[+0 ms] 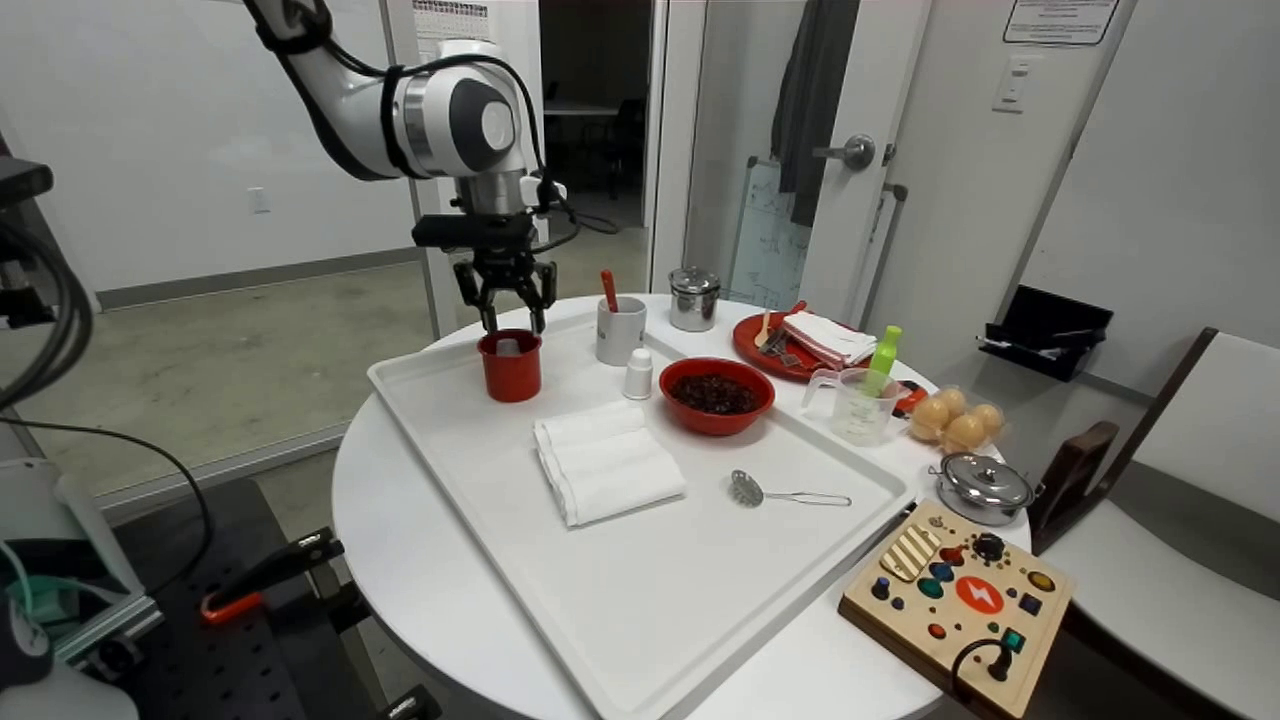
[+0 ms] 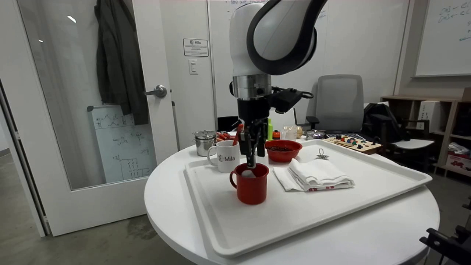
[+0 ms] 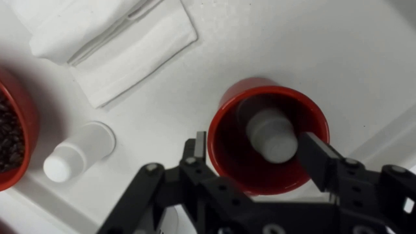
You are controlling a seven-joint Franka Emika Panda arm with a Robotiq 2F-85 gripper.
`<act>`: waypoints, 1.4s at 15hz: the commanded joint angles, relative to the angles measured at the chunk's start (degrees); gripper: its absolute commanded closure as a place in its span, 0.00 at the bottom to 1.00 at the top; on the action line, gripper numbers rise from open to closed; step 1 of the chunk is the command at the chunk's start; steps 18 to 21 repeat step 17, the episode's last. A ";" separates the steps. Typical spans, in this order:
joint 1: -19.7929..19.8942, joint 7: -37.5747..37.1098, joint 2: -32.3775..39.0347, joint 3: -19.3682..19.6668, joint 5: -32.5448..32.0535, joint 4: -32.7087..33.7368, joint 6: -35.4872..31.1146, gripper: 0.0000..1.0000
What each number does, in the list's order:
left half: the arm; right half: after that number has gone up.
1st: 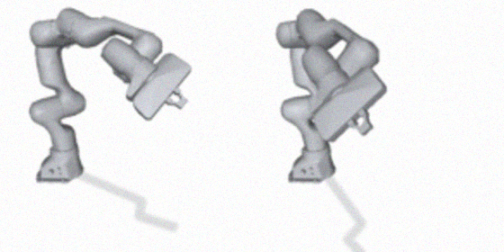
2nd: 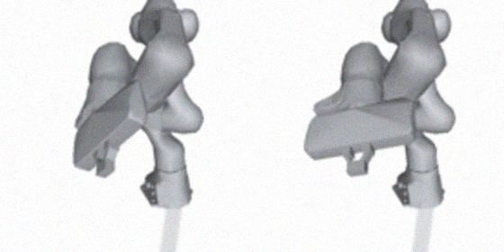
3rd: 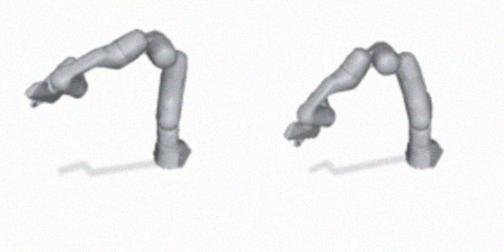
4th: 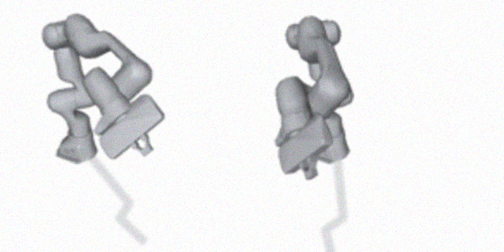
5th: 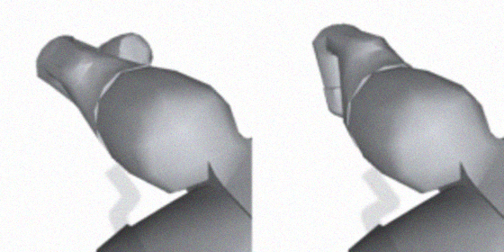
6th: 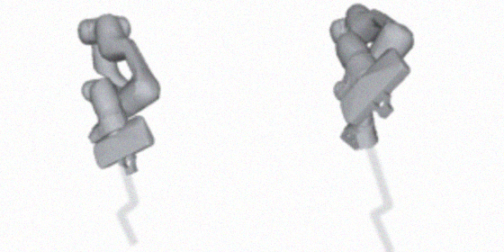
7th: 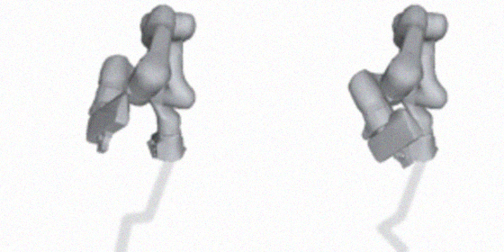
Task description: Put the salt cellar in the red cup
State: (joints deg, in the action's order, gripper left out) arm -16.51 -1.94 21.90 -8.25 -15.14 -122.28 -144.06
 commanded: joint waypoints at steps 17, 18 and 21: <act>9.45 -2.76 -18.51 2.76 11.21 -6.75 5.84 0.00; 9.45 -2.76 -18.51 2.76 11.21 -6.75 5.84 0.00; 9.45 -2.76 -18.51 2.76 11.21 -6.75 5.84 0.00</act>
